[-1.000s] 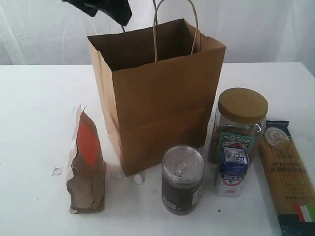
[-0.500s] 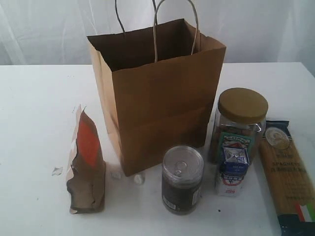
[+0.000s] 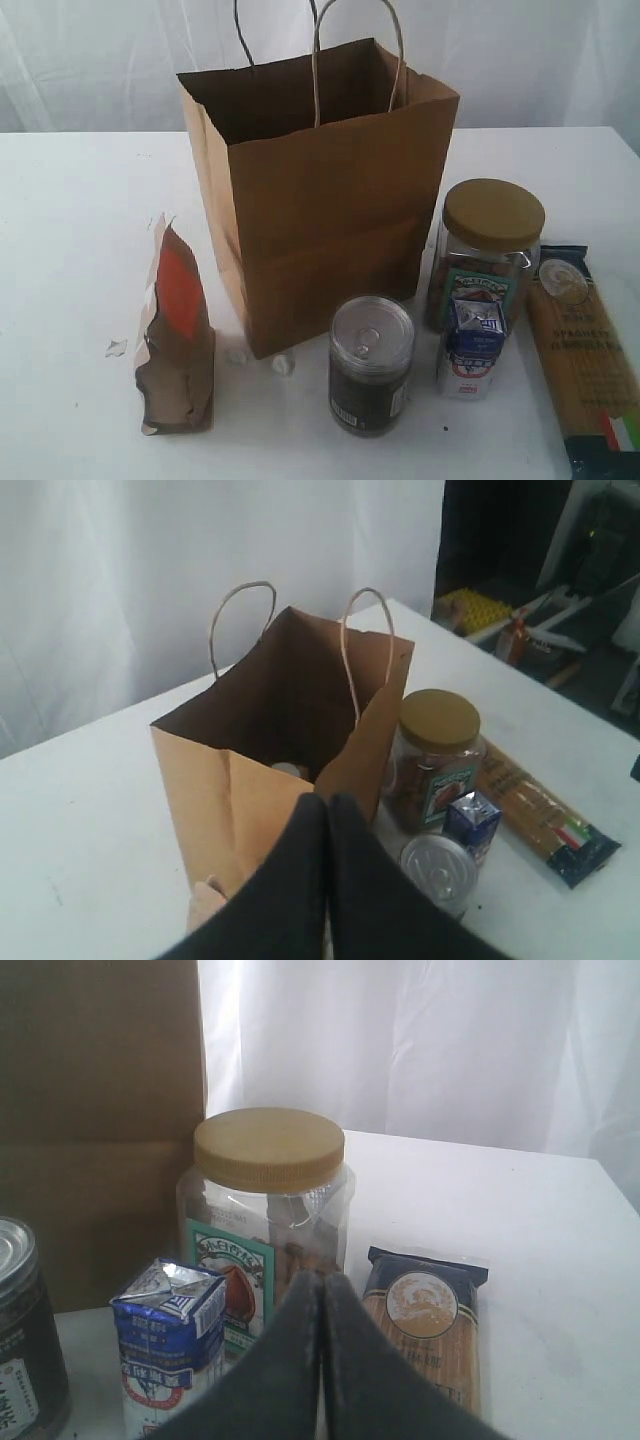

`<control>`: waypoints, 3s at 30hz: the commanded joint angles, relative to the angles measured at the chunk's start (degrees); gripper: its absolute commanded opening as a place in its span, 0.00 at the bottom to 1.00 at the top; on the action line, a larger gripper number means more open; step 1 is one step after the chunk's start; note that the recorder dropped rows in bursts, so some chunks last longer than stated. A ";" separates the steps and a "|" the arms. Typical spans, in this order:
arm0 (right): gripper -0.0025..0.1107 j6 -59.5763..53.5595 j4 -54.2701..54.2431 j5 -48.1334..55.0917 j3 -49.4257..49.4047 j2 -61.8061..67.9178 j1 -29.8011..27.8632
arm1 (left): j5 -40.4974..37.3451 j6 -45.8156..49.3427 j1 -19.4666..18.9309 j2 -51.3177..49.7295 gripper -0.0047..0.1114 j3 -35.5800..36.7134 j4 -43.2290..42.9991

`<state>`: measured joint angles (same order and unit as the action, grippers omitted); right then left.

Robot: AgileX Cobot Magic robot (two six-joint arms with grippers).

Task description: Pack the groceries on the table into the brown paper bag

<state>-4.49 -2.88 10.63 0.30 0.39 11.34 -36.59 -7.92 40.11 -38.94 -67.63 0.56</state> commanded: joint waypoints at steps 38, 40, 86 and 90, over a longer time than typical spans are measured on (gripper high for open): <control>0.02 0.18 -0.07 -0.42 -0.30 -0.39 -0.45 | 40.62 1.83 -0.05 18.45 0.04 51.54 -3.51; 0.02 0.18 -0.07 -0.42 -0.30 -0.39 -0.45 | 40.72 1.83 -0.05 20.77 0.04 54.19 -3.23; 0.02 0.18 -0.07 -0.42 -0.30 -0.39 -0.45 | 45.07 1.93 -22.27 38.94 0.04 67.63 2.18; 0.02 0.18 -0.07 -0.42 -0.30 -0.39 -0.45 | 45.07 1.93 -22.27 38.94 0.04 67.63 2.18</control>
<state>-4.49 -2.88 10.63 0.30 0.39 11.34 8.35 -6.21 17.99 -0.22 -0.20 2.09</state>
